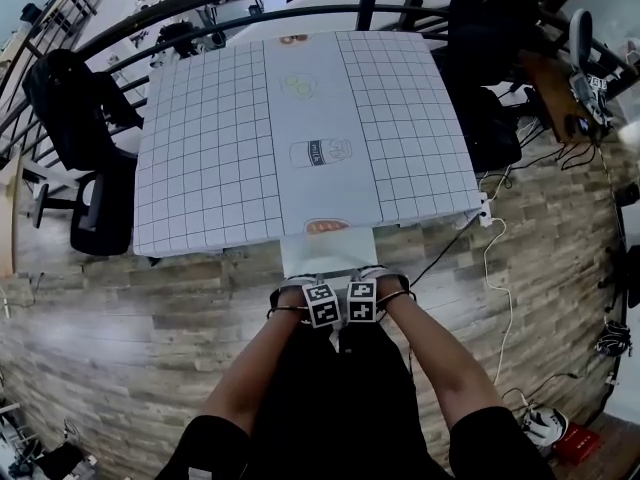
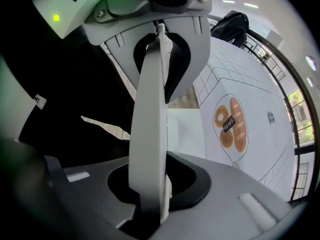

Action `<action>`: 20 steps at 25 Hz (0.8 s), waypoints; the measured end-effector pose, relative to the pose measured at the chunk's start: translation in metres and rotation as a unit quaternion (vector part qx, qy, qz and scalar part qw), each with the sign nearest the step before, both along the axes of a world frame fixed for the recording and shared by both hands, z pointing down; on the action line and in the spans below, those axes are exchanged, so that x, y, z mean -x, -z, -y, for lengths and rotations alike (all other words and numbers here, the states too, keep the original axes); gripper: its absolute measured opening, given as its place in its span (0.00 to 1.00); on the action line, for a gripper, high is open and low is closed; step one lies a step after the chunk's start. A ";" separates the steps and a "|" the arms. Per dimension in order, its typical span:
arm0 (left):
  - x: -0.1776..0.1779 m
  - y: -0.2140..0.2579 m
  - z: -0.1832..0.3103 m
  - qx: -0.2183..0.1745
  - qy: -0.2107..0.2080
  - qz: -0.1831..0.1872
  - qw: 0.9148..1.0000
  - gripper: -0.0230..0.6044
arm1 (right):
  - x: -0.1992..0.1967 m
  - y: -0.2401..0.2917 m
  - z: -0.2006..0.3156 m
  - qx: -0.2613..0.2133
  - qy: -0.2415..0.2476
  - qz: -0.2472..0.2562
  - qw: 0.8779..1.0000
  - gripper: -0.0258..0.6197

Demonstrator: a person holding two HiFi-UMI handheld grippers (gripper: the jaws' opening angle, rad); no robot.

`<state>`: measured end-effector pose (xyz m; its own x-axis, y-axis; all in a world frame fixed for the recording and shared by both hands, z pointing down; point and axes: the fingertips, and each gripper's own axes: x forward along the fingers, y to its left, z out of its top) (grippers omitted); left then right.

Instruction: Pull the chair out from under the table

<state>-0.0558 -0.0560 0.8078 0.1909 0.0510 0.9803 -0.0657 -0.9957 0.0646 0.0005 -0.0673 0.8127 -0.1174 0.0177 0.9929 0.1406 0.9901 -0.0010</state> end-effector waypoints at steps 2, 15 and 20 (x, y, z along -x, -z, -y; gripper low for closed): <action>0.000 0.001 -0.007 0.005 -0.001 0.001 1.000 0.17 | -0.001 0.000 -0.006 0.000 0.004 0.000 1.000 0.15; -0.010 0.000 -0.052 0.000 0.033 0.013 0.999 0.17 | -0.011 -0.002 -0.050 -0.001 0.018 -0.010 1.000 0.15; -0.010 0.002 -0.068 -0.001 0.025 0.014 1.000 0.17 | -0.012 -0.001 -0.068 0.014 0.012 -0.007 1.000 0.15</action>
